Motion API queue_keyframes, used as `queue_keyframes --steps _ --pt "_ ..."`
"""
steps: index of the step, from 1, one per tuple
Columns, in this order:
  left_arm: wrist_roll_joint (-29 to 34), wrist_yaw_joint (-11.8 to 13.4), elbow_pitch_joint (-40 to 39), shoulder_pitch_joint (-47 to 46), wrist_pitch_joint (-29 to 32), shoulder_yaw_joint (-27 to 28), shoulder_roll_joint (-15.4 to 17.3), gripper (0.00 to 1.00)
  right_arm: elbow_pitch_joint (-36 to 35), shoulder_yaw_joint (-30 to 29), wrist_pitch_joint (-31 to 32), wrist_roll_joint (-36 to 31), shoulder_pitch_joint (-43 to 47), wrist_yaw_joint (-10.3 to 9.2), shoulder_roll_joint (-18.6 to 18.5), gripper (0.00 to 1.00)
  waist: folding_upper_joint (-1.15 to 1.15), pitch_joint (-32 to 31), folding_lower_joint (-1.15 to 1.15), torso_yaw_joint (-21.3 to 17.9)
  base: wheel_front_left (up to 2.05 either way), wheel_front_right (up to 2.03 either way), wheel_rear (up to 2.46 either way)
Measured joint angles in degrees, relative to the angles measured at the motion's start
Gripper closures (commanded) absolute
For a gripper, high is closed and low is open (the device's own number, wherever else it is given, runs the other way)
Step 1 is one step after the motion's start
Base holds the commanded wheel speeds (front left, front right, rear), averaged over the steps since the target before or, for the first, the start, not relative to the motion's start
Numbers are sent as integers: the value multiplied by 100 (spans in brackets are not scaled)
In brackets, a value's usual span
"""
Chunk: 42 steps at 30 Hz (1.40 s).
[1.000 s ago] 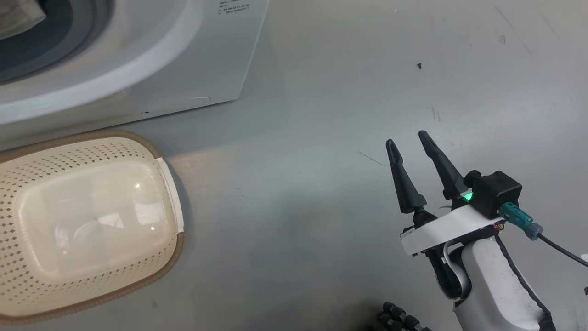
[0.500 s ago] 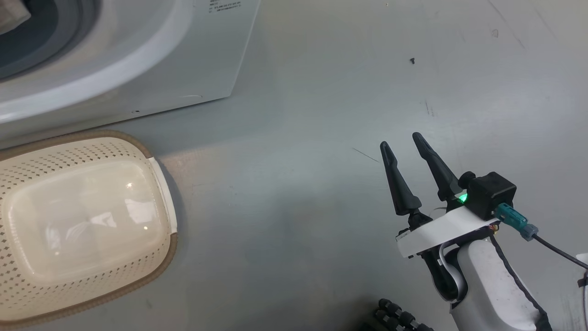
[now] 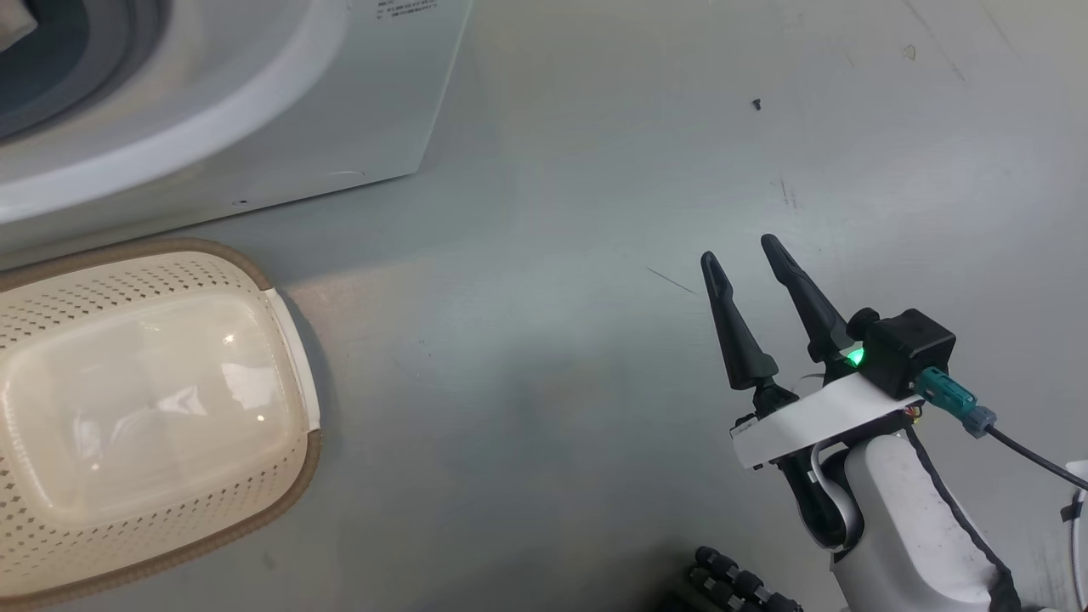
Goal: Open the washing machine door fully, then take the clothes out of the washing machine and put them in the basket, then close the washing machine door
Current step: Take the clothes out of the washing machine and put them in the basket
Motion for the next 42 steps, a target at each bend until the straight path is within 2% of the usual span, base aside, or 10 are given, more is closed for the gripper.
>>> queue_keyframes --steps 20,21,22,23,24,42 --pt "-1 19 382 -427 -2 47 -37 0 -4 -23 0 0 -28 0 3 0 0 79 0 7 0 0 0" --pt "-1 19 419 -437 8 51 -47 36 -4 -25 0 0 -28 0 3 0 0 80 0 13 0 0 0" --pt "-2 20 457 -455 25 52 -55 36 -4 -24 0 -1 -29 0 3 0 0 79 0 19 0 0 0" --pt "-3 20 479 -472 42 52 -62 75 -4 -24 0 -1 -30 0 3 0 0 77 0 24 0 0 0" --pt "-3 20 494 -482 46 52 -70 100 -4 -24 0 -1 -31 0 3 0 0 75 0 28 0 0 0" --pt "-144 25 872 -483 -167 70 -252 100 2 -75 0 -5 -96 0 2 0 0 -77 0 156 0 0 0"
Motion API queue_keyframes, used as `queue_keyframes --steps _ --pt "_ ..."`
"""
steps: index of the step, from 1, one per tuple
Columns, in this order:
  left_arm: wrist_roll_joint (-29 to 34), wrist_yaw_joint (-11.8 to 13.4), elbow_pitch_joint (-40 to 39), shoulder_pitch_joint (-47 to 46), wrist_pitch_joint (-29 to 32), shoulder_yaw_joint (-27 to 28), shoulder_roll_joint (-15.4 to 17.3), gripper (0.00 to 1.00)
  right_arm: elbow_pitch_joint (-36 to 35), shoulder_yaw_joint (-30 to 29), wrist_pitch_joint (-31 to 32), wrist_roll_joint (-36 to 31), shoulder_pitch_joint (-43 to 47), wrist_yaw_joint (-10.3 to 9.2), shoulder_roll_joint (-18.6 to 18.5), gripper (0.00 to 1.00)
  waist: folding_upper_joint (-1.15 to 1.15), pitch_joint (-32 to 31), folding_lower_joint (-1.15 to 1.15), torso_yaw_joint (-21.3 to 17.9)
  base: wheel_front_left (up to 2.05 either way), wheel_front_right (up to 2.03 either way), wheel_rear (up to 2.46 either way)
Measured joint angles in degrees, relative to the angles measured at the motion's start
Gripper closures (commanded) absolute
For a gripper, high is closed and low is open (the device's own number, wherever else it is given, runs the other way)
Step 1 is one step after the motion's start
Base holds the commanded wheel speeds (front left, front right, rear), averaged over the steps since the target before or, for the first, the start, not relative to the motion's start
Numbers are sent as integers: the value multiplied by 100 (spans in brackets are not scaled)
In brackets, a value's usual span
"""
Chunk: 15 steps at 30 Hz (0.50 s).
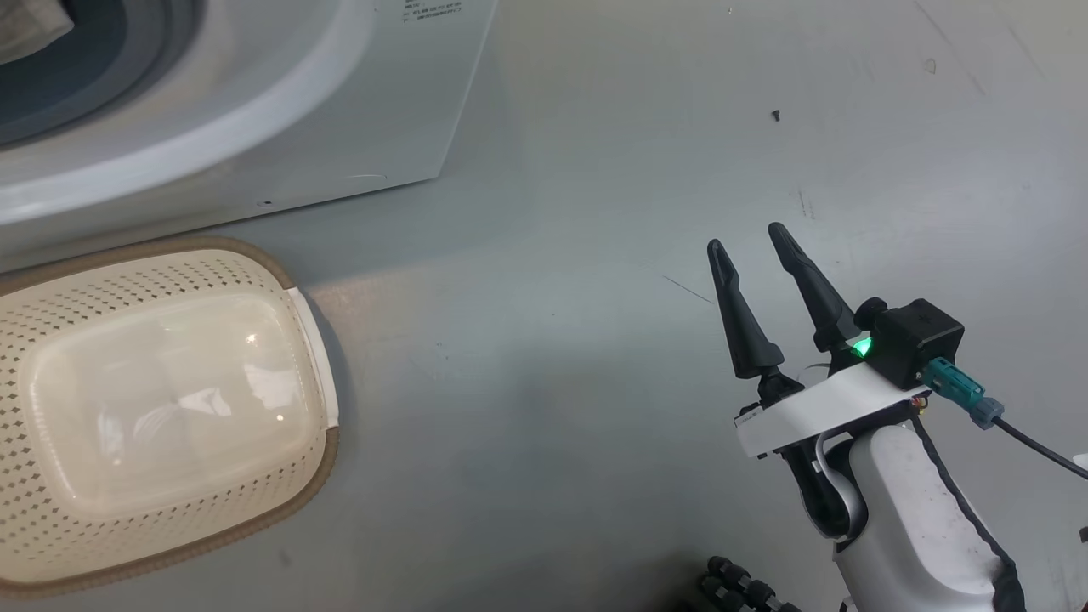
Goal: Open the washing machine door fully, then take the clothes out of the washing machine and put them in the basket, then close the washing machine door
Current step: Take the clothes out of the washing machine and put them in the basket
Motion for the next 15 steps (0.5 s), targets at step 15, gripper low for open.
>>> queue_keyframes --steps 15 --pt "-118 -110 216 252 -835 60 -231 100 49 -32 0 -9 0 0 0 0 0 -373 0 123 0 0 0"
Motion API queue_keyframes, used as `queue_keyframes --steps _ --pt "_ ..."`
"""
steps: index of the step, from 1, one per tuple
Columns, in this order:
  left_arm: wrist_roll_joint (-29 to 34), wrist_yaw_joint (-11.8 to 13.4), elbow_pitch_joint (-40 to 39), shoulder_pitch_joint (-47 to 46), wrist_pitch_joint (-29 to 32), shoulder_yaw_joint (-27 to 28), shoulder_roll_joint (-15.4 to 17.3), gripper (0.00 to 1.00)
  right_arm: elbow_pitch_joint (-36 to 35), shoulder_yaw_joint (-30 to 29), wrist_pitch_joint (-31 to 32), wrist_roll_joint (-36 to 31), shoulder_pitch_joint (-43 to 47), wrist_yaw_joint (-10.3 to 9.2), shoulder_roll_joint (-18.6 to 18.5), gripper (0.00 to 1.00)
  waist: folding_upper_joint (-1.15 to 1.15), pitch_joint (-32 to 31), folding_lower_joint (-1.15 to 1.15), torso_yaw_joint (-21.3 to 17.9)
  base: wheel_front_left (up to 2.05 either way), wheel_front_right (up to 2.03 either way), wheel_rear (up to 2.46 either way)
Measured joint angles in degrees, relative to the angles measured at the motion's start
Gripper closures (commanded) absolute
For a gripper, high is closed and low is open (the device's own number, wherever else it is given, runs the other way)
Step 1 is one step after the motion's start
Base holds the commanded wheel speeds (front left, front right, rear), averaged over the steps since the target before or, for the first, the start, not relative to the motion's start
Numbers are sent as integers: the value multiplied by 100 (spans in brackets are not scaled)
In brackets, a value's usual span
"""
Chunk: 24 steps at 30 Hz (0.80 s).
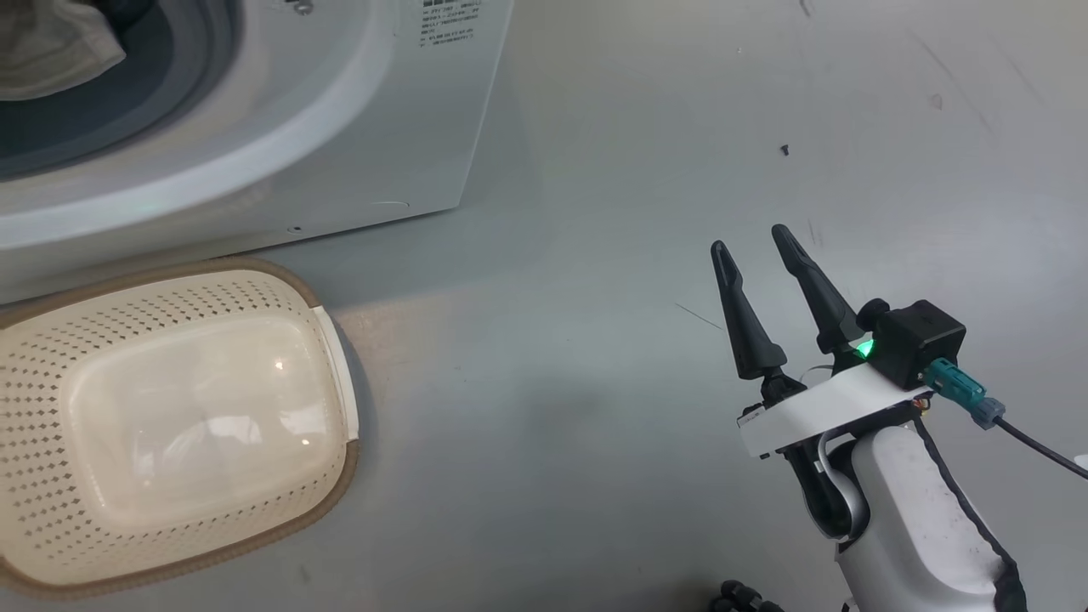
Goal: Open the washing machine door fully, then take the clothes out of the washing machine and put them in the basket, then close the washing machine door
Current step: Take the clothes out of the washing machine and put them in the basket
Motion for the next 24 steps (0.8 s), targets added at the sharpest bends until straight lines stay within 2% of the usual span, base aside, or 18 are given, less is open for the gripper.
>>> queue_keyframes --steps 6,8,17,24 --pt "-200 -123 73 224 -400 107 -220 100 41 -21 0 -5 3 0 -1 0 0 -238 0 79 0 0 0" --pt "-244 -232 108 325 -584 99 -285 100 71 -29 0 -22 12 0 -1 0 0 -374 0 127 0 0 0" --pt "-244 -457 188 777 -1077 38 -363 100 167 -55 0 -48 155 0 -2 0 0 -767 0 273 0 0 0" --pt "-246 -658 200 1154 -1553 -27 -548 100 246 -80 0 -99 338 0 -4 0 0 -1124 0 431 0 0 0"
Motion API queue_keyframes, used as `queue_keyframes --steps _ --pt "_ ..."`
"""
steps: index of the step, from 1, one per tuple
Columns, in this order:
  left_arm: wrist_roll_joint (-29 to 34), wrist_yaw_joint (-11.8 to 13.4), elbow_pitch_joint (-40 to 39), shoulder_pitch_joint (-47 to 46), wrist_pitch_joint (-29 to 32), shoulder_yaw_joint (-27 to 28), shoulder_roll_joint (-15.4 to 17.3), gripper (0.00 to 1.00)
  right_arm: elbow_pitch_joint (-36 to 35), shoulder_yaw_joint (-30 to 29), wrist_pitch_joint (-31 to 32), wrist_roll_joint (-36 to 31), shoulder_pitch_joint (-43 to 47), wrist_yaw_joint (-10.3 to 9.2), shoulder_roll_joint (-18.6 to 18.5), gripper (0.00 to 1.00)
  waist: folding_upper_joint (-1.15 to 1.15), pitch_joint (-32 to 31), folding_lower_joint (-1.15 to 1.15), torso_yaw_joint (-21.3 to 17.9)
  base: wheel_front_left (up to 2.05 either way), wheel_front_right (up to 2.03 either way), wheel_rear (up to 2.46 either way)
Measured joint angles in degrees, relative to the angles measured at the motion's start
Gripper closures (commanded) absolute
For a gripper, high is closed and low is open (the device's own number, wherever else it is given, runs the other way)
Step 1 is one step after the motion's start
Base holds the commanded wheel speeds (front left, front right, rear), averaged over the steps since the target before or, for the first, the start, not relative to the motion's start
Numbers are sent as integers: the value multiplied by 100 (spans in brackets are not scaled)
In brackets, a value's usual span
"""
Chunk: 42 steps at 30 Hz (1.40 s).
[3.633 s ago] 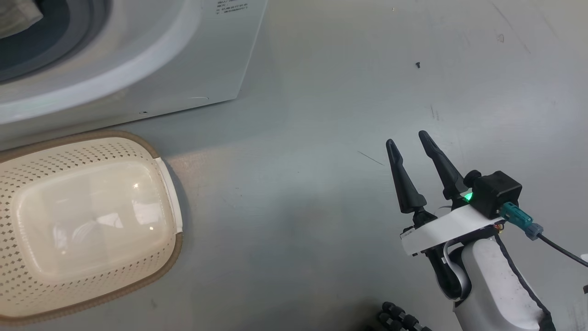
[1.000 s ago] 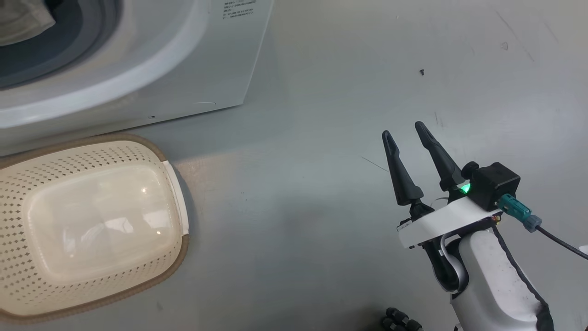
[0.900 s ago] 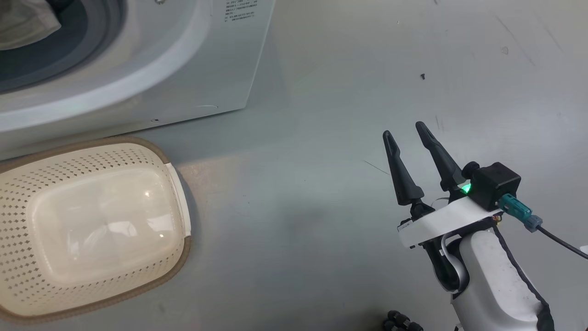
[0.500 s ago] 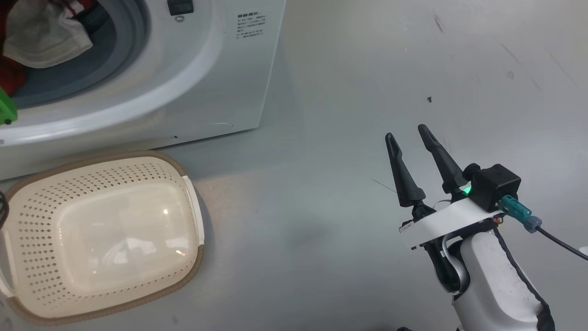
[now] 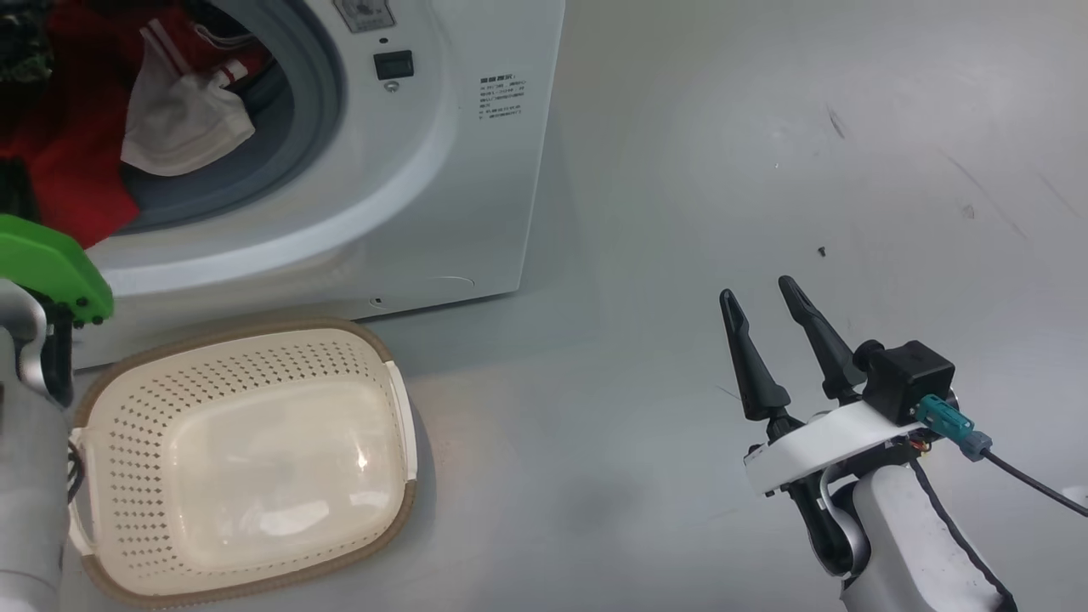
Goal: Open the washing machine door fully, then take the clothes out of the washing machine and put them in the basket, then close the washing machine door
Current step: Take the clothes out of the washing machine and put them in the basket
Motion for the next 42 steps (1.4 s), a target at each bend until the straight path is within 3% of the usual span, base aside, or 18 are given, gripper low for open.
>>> queue_keyframes --steps 8,20,42 --pt "0 -153 -21 498 -561 -63 -73 100 71 1 0 -9 242 0 -1 0 0 -427 0 167 0 0 0" --pt "-15 -336 -582 990 -735 -167 -372 100 101 -110 0 -45 494 0 -30 0 0 -909 0 446 0 0 0" --pt "193 -292 -3607 1709 -754 297 -712 100 -33 -220 0 -104 590 0 -52 0 0 -1035 0 716 0 0 0"
